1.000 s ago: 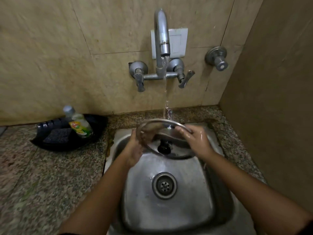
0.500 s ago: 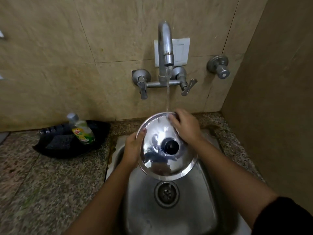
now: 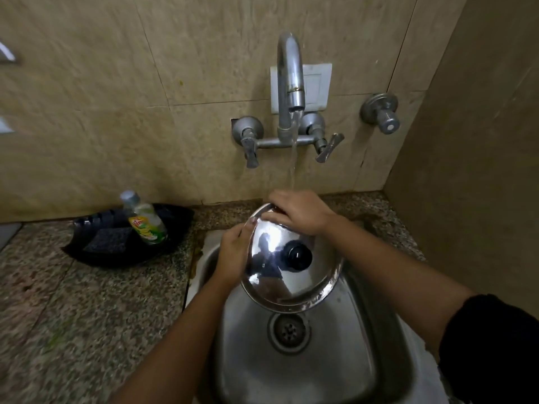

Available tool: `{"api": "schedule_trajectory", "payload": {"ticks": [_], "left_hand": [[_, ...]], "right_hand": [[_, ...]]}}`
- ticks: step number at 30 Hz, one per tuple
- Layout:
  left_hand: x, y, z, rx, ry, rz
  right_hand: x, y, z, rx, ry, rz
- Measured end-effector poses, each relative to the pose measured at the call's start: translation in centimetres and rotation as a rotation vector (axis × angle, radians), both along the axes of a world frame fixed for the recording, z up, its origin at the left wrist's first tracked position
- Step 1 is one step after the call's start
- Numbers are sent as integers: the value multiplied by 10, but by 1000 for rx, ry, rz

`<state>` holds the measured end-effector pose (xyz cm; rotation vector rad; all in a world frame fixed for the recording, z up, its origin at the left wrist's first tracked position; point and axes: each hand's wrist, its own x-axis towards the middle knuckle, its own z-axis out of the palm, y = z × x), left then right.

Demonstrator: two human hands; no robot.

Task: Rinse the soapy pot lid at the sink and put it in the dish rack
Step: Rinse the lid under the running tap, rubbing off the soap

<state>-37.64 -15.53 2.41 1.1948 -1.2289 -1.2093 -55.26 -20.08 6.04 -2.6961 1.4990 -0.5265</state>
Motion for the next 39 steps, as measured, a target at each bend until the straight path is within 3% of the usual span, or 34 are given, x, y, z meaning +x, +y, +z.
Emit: {"api": "schedule_trajectory", "payload": {"ticks": [2,4,6,7,9,11,13,16,18,20,24,27,30,32,36,37,39], "left_hand": [[-2,3,0,14,-17,11],[-5,9,-1,8,-5,97],[-7,13,0,13,69,188],[-7,12,4,49,81,163],[-6,4,17,121,19,-34],[-5,-6,30,104,-89,-225],[-4,-13,35,45,-108,-251],[-3,-11,29,7,24,-77],[-5,-5,24,84,158,2],[-7,-6,24,158,136,-50],[-3,-15,32,64,-62,-183],[1,-10,25,30,-16,-29],[3,-6,12,197,271,60],[3,-10,18,240,185,-72],[5,-20,33,91,-38,-305],[6,-21,31,63,-58,-307],[7,-18,23,39,-29,-190]], "right_hand": [[0,0,5,25,3,71],[-15,-1,1,135,-274,-43],[-31,-1,-9,134,-594,-223],[-35,-1,-13,110,-663,-269],[-30,1,-12,127,-638,-264],[-16,8,-4,98,-453,-105],[-8,9,-1,17,-365,-11],[-23,7,-4,121,-704,-208],[-36,8,-8,121,-848,-354],[-36,10,-7,96,-788,-370],[-15,11,1,18,-472,-114],[-24,10,-6,74,-671,-210],[-36,7,-14,82,-893,-398],[-32,6,-9,98,-789,-346],[-4,11,5,35,-361,-9],[-2,10,3,20,-318,8],[-10,7,-2,66,-437,-118]]}}
